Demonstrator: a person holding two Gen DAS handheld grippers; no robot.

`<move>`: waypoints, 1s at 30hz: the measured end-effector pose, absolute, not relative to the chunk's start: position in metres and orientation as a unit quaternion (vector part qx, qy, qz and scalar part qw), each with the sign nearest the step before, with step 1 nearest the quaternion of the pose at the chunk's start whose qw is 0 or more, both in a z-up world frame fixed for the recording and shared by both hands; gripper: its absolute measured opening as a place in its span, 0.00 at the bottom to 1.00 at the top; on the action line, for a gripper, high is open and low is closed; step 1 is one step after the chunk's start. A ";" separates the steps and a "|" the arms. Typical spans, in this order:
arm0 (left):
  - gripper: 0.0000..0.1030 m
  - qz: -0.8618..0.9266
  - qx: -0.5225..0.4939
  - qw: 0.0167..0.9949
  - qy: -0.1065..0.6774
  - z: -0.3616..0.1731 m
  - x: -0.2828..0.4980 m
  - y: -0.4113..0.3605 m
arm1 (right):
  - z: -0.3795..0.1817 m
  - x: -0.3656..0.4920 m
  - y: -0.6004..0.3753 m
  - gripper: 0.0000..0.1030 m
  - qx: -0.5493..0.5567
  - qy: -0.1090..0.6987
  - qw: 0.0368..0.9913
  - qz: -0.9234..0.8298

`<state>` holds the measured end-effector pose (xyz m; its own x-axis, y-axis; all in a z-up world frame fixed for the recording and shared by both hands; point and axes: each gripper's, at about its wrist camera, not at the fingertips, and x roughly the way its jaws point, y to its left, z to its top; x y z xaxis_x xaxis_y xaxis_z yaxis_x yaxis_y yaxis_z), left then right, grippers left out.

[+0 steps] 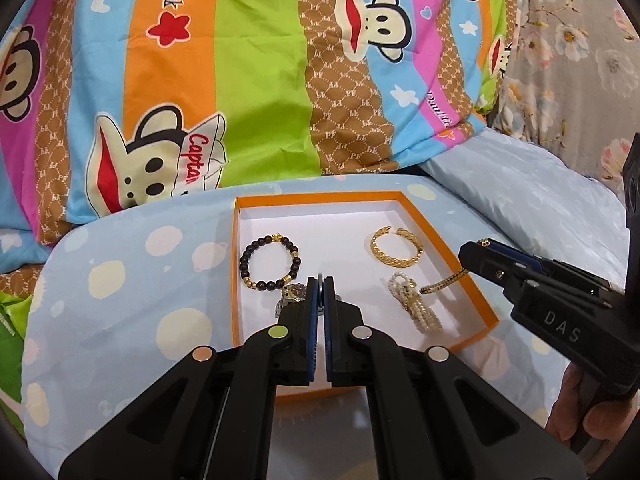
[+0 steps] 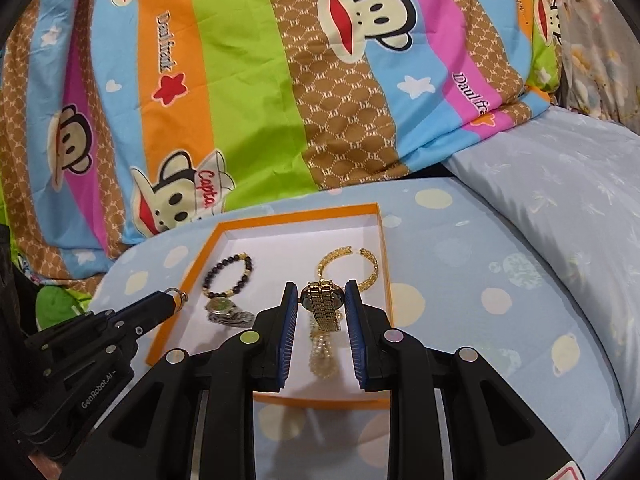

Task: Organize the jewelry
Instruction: 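Carry the earring and gold watch into the orange box and open both tools, then withdraw both open tools from the box back toward the loose gold earrings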

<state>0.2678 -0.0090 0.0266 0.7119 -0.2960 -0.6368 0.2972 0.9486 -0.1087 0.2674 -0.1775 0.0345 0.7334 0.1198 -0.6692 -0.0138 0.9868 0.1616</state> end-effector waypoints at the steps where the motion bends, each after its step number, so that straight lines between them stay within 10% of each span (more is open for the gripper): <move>1: 0.02 -0.160 0.001 0.924 0.348 0.022 0.271 -0.010 | 0.030 0.270 -0.178 0.22 0.073 0.365 0.927 0.036; 6: 0.04 -0.151 -0.002 0.922 0.356 0.010 0.279 -0.010 | 0.019 0.274 -0.186 0.23 0.090 0.366 0.925 0.036; 11: 0.35 -0.137 0.001 0.929 0.344 0.011 0.278 -0.007 | 0.028 0.269 -0.187 0.26 0.086 0.345 0.934 0.031; 30: 0.37 -0.110 0.006 0.931 0.347 0.001 0.224 0.013 | 0.038 0.179 -0.192 0.34 0.075 0.346 0.935 0.016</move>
